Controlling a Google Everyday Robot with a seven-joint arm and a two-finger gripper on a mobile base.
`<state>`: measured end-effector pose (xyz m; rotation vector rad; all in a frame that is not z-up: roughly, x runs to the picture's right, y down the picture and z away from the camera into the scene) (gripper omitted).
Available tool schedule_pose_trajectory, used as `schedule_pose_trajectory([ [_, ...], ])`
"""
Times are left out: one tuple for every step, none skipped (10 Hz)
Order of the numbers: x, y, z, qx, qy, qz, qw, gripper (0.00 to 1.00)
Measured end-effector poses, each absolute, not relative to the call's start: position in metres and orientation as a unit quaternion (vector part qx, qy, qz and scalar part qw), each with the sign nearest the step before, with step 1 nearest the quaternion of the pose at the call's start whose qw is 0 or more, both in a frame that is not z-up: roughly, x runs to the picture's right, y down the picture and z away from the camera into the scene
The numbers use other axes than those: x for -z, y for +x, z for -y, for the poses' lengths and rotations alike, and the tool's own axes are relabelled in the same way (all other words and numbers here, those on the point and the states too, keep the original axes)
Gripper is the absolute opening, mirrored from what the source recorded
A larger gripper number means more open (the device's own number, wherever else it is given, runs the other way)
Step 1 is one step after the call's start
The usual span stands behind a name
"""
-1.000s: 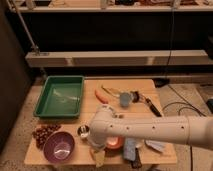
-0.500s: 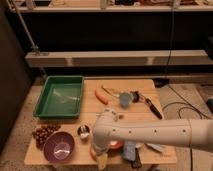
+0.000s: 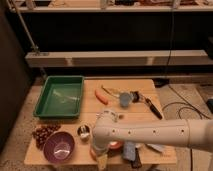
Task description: Place apple in purple bowl
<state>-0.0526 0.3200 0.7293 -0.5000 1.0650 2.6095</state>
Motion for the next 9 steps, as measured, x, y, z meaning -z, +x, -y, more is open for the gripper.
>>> schedule_pose_trajectory([
  [-0.7298,-0.0531,-0.3206,-0.902,-0.173,-0.369,0.14,0.8],
  [-0.73,-0.054,-0.3204,-0.902,-0.172,-0.369,0.142,0.8],
  [-0.73,-0.0552,-0.3201,-0.902,-0.172,-0.369,0.144,0.8],
  [-0.73,-0.055,-0.32,-0.902,-0.172,-0.37,0.144,0.8],
  [-0.7301,-0.055,-0.3199,-0.902,-0.172,-0.369,0.144,0.8],
  [-0.7304,-0.0552,-0.3197,-0.901,-0.173,-0.369,0.146,0.8],
  [-0.7309,-0.0548,-0.32,-0.901,-0.174,-0.369,0.147,0.8],
  [-0.7312,-0.0547,-0.3194,-0.901,-0.175,-0.368,0.147,0.8],
  [-0.7322,-0.054,-0.3197,-0.901,-0.178,-0.368,0.147,0.79],
])
